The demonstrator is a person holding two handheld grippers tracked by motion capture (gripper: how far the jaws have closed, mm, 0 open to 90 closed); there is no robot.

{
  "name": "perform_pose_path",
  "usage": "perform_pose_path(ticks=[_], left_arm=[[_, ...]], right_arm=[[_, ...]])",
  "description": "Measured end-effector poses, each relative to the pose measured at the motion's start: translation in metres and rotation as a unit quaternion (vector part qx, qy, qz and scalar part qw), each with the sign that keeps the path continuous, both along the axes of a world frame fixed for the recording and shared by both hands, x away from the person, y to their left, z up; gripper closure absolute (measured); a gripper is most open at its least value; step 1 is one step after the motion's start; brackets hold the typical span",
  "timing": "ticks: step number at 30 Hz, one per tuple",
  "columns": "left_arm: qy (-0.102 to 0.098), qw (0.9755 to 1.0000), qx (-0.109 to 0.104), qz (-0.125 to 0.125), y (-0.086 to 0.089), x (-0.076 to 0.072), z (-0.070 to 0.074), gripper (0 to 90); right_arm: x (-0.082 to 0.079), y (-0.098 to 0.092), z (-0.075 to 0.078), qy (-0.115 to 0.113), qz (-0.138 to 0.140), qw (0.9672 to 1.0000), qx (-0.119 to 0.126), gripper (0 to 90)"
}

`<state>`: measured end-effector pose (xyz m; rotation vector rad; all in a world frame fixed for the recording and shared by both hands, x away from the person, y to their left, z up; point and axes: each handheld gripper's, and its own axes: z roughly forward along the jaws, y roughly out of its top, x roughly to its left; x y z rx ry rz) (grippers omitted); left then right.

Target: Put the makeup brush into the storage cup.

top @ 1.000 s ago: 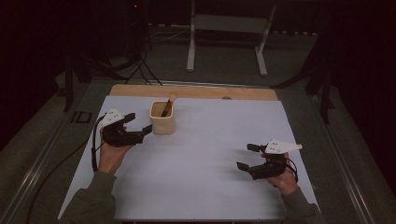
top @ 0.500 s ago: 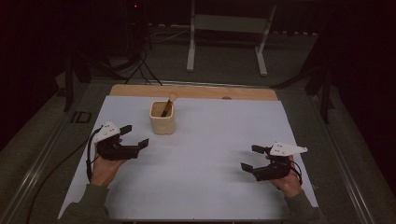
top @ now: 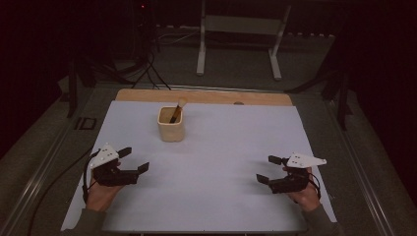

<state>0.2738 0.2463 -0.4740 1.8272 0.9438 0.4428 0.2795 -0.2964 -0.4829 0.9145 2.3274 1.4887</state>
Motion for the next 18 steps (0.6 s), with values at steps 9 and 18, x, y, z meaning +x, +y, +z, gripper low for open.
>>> perform_pose_path(ticks=[9, 18], left_arm=[[-0.004, 0.9997, -0.003, 0.025, 0.017, -0.016, -0.004, 10.6], [-0.013, 0.9988, 0.002, 0.047, 0.029, -0.029, -0.007, 10.0]], right_arm=[[-0.004, -0.005, -0.003, -0.007, -0.024, 0.9997, 0.002, 11.5], [-0.016, -0.019, -0.005, -0.02, -0.073, 0.9971, 0.008, 11.5]])
